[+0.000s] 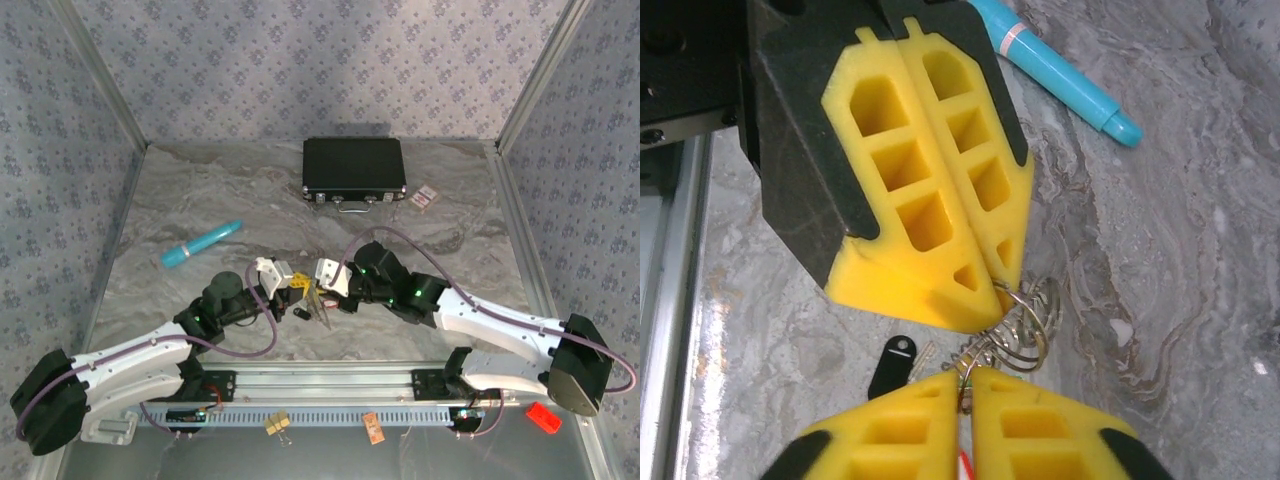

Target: Put the keys on the keyring

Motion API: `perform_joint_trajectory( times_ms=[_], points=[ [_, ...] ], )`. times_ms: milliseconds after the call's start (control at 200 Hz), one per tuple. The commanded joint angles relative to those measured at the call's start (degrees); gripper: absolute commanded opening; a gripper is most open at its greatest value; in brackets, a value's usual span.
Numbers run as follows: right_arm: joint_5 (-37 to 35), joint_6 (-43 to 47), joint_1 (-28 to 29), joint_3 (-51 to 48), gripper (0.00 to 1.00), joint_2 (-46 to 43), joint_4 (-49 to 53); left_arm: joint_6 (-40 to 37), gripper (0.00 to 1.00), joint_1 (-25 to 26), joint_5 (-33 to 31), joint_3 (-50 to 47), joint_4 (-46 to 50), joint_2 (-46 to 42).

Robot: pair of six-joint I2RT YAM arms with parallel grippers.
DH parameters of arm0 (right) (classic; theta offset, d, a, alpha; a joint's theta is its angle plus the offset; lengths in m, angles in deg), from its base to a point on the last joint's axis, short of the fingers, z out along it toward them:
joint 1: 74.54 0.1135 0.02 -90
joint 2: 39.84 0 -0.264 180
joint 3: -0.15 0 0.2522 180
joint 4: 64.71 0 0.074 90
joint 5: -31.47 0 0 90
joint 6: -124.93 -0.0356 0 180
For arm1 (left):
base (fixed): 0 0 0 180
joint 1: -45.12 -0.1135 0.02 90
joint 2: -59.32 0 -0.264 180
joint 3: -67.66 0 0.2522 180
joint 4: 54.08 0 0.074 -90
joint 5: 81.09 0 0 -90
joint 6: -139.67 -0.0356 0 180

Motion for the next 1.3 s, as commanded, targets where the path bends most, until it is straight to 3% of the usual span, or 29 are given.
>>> perform_joint_trajectory(
  times_ms=[0,170,225,800,940,1294],
  points=[
    [3.91,-0.31,-1.81,0.04,0.18,-3.35,1.16,-1.65,0.00,0.01,2.42,-0.40,-5.18,-0.76],
    [19.53,-6.00,-10.10,-1.69,0.22,-7.75,0.73,-4.90,0.00,-0.05,4.85,-0.55,-5.00,-1.28],
    [21.68,-7.70,-11.73,-1.84,0.22,-7.84,-0.02,-5.33,0.00,-0.05,6.05,-0.62,-5.09,-1.34],
    [25.26,-6.68,-10.46,0.60,0.26,-0.03,0.01,-6.47,0.00,-0.01,11.58,-0.55,-6.29,-0.14],
    [26.12,-6.50,-10.31,1.15,0.23,0.84,-0.41,-6.37,0.00,-0.01,12.08,-0.54,-7.17,0.23],
    [29.93,-6.52,-10.08,1.76,0.01,0.97,-0.39,-6.05,0.00,0.08,11.73,-0.28,-7.23,0.43]
  ],
)
